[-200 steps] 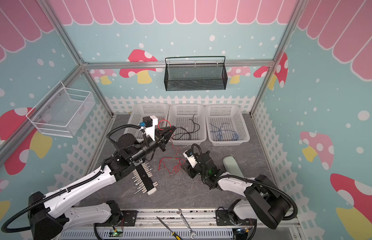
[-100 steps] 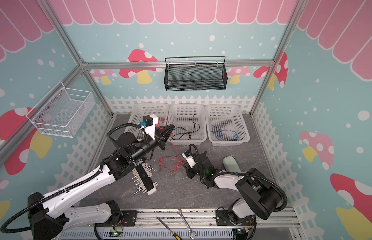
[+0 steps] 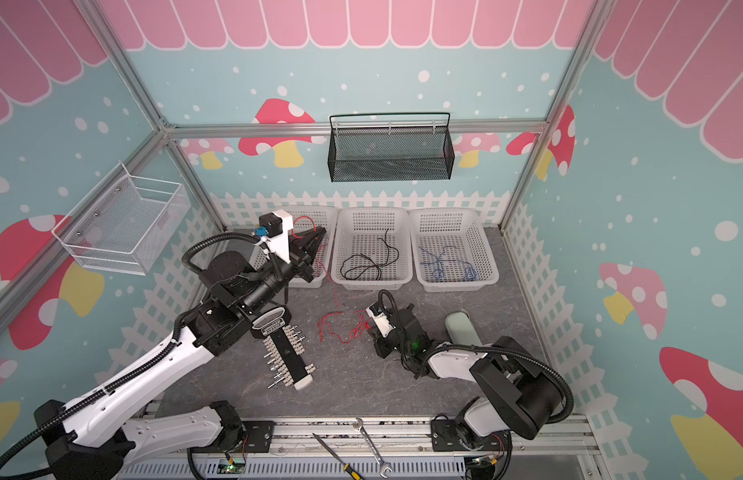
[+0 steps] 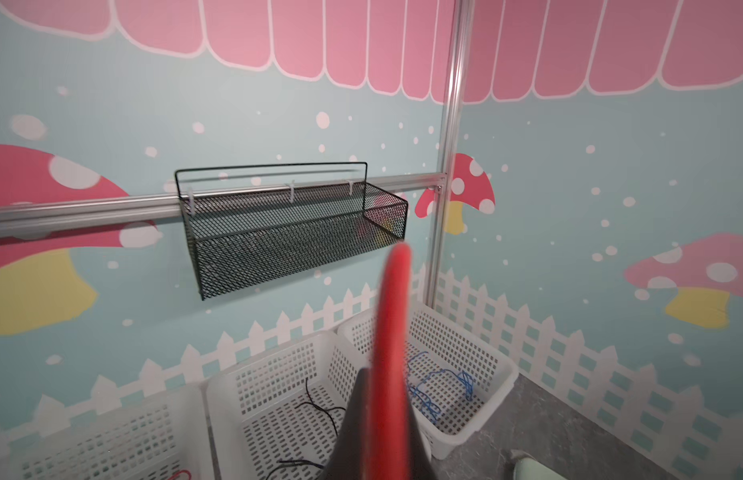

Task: Untangle the cables
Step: 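Carry the red wire with the left gripper into the basket nearest its side and release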

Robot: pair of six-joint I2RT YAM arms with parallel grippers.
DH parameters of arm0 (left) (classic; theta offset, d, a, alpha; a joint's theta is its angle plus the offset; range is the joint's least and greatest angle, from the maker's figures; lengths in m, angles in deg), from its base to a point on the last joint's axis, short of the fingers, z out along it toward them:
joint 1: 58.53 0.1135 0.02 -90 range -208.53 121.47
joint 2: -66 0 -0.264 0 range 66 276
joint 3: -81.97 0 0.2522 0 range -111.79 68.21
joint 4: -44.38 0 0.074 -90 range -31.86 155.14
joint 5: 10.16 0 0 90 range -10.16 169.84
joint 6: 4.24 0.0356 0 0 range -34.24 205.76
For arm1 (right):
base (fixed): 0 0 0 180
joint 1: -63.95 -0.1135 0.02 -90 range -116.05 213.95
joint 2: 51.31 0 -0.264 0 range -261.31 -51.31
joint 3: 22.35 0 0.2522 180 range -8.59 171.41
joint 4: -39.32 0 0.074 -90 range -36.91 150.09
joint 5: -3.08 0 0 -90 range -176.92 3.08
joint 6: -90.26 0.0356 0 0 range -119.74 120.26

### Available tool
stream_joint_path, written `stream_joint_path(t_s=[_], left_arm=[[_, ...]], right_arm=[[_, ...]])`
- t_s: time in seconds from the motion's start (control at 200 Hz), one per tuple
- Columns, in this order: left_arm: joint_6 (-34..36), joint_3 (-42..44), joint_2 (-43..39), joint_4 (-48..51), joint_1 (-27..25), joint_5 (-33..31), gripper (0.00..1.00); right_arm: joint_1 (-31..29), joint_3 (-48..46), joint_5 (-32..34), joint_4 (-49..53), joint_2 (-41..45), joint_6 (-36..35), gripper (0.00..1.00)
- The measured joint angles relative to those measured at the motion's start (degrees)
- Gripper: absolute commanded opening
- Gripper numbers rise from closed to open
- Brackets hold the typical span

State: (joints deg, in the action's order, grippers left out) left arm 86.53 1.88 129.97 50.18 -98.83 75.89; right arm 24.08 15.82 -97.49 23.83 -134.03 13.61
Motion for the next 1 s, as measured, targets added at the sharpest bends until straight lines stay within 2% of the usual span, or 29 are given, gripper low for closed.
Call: stream_joint_path(t_s=[0.19,0.525,0.735,1.001], left_arm=[[1.4,-3.5,-2.4,1.2,4.3,-2.8,0.0],[2.7,-3.5,-4.9,1.1,6.4,-4.1,0.0],[2.5,-4.2,-0.9,1.1,11.2,-3.8,0.0],[1.3,-10.0,8.1,0.4,18.9,-2.1,0.0]], right_arm=[[0.0,-0.2,0.6,0.0,-0.3,0.1,0.0],[0.0,0.0,0.6,0.1,-0.6,0.0,0.0],[0.0,1.3,0.4,1.1,-0.6,-0.1,0.0],[0.0,1.7,0.5,1.3,-0.5,-0.3,0.0]])
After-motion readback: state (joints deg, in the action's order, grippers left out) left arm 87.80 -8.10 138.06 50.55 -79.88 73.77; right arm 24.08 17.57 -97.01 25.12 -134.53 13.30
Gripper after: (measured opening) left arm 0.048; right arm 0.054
